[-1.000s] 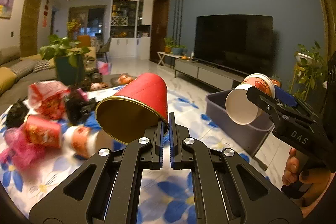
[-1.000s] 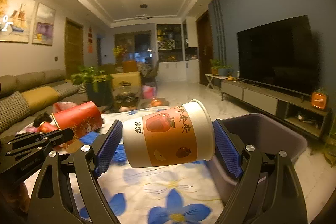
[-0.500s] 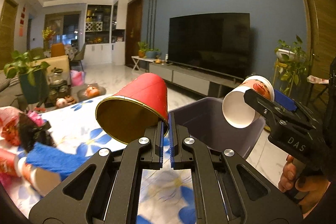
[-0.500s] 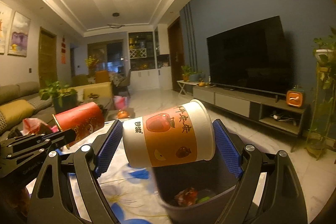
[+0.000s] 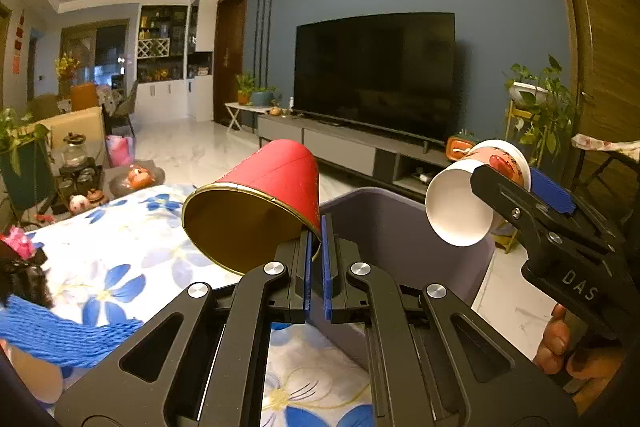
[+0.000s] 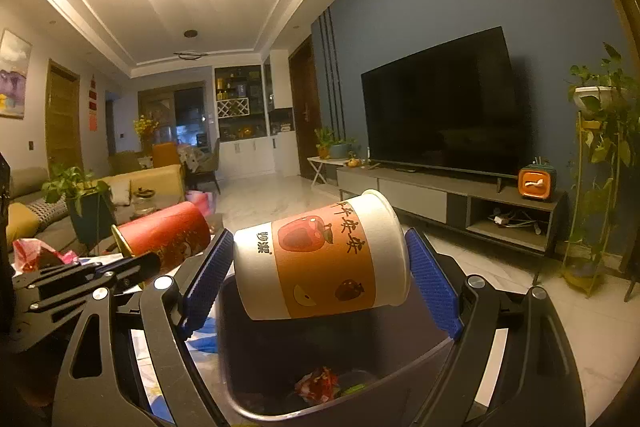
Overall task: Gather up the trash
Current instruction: 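Carry the red cup and white paper cup over the grey bin, then open both tools to drop the cups into the grey bin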
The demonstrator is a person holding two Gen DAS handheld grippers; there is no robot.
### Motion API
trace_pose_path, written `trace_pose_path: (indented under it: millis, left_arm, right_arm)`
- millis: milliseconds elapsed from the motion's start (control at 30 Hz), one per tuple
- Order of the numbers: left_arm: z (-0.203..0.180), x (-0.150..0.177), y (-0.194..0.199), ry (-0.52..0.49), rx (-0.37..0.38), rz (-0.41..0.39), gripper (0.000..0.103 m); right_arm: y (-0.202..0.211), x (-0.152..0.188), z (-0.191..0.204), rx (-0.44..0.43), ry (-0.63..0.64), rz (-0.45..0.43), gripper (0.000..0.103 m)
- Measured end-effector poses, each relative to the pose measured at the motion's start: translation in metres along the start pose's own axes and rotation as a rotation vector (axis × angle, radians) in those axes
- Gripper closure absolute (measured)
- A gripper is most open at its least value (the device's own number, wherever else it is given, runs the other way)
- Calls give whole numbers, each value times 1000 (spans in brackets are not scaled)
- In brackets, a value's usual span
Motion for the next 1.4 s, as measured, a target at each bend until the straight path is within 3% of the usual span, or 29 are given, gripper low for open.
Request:
trace_pose_path:
  millis: [467,1033,1067,1133,1167,1200,1300,1400]
  left_arm:
    - [-16,14,-40,-7,71,50,99]
    - [-18,23,-60,1,117,97,98]
    - [-19,25,-61,-9,116,106,93]
    - [-16,27,-62,-29,82,108,74]
    - [-13,28,-61,-28,70,104,58]
    - [-9,27,-59,-18,65,96,49]
    - [5,26,-49,2,20,79,34]
    - [25,22,-27,27,-43,31,28]
  right_arm:
    - [-13,5,-11,25,-5,14,20]
    - [-22,10,-15,26,-20,24,20]
    - [-22,10,-15,26,-20,24,20]
    - [-22,11,-15,24,-23,27,20]
    - [-21,12,-14,23,-23,29,20]
    - [-22,12,-13,21,-24,30,20]
    - [-25,13,-9,17,-23,36,20]
    - [-28,12,-5,8,-26,40,19]
Point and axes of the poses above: each gripper's, at about its wrist camera, not at the fingertips, and y roughly against the way its jaws point, z to its left, x to its underside, the point moved 8 cm from there along -y, roughly the way its jaws point, and after that the axes turned 14 degrees about y, right-handed, at the moved point
